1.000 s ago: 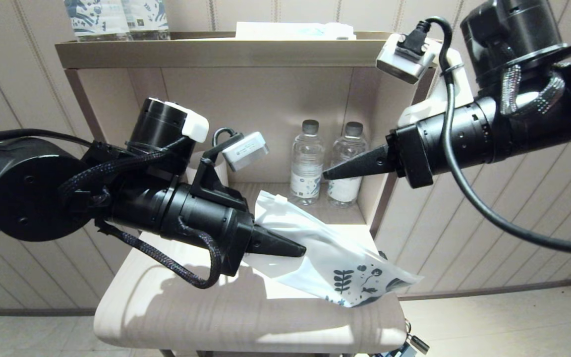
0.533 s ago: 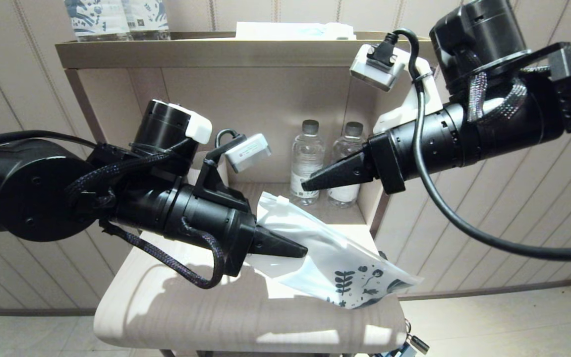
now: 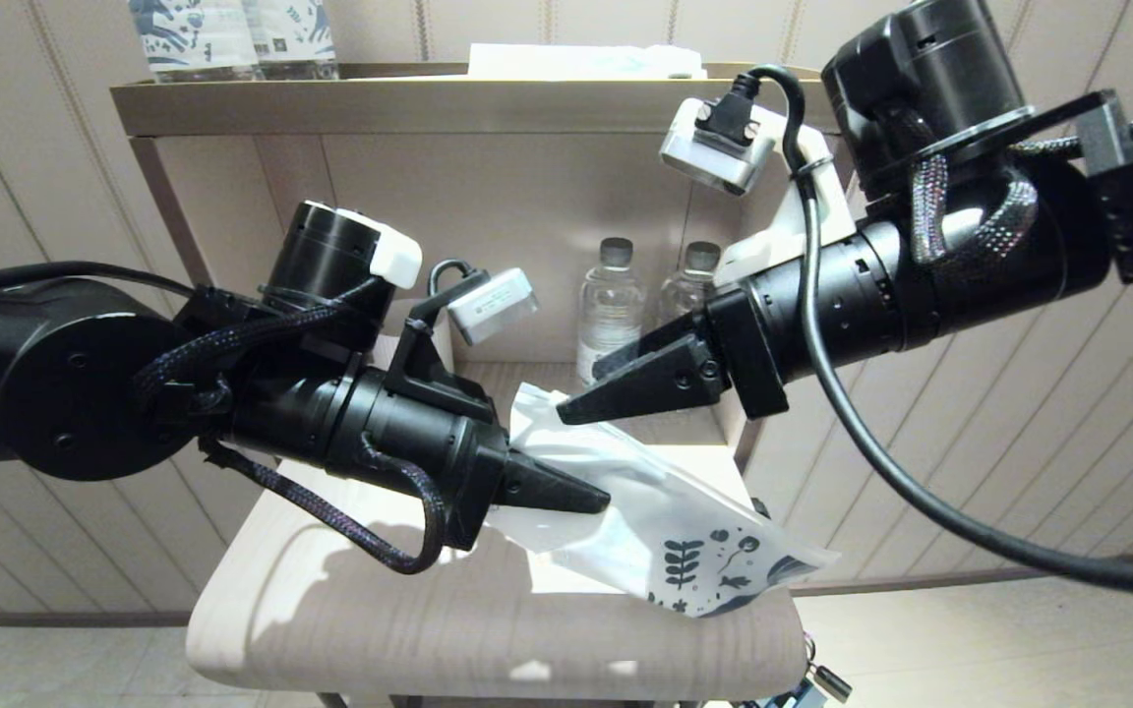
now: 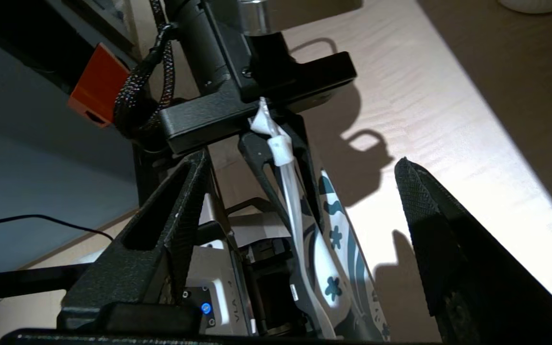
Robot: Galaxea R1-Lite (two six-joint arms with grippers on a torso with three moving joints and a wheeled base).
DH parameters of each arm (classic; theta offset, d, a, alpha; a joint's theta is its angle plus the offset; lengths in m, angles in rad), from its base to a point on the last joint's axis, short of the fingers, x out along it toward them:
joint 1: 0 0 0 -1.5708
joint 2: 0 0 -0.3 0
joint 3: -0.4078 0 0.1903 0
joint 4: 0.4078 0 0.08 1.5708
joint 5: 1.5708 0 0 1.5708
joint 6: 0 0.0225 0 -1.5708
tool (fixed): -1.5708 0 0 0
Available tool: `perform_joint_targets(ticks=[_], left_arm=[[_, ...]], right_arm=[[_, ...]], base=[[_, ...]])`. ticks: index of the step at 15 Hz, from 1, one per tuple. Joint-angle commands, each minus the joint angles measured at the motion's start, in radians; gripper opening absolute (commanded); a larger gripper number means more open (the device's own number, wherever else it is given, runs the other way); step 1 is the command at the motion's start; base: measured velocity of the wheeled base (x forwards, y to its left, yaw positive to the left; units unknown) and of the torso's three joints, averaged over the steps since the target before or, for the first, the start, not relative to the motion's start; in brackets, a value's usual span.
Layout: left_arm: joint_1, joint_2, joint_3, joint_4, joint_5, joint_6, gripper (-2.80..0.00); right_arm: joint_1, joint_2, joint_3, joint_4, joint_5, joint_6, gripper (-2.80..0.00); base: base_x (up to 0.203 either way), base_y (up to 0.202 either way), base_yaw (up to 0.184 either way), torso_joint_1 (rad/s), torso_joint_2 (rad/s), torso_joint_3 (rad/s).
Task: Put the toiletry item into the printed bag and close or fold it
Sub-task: Hand it to the other hand
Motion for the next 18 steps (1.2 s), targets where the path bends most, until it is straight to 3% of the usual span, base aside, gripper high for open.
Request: perform_joint_targets(ticks=[1, 18], left_arm=[[0.0, 0.003, -0.001, 0.001, -0.006, 0.0, -2.8], [0.0, 0.012, -0.003, 0.001, -0.008, 0.0, -2.8]], right_arm=[[0.01, 0.0, 0.002, 0.003, 0.006, -0.001, 0.0], [0.012, 0.046, 0.008, -0.058, 0.01, 0.002, 0.0]], base=[[0.0, 0.0, 0.0, 0.0, 0.0, 0.0], [0.0, 0.0, 0.0, 0.0, 0.0, 0.0]])
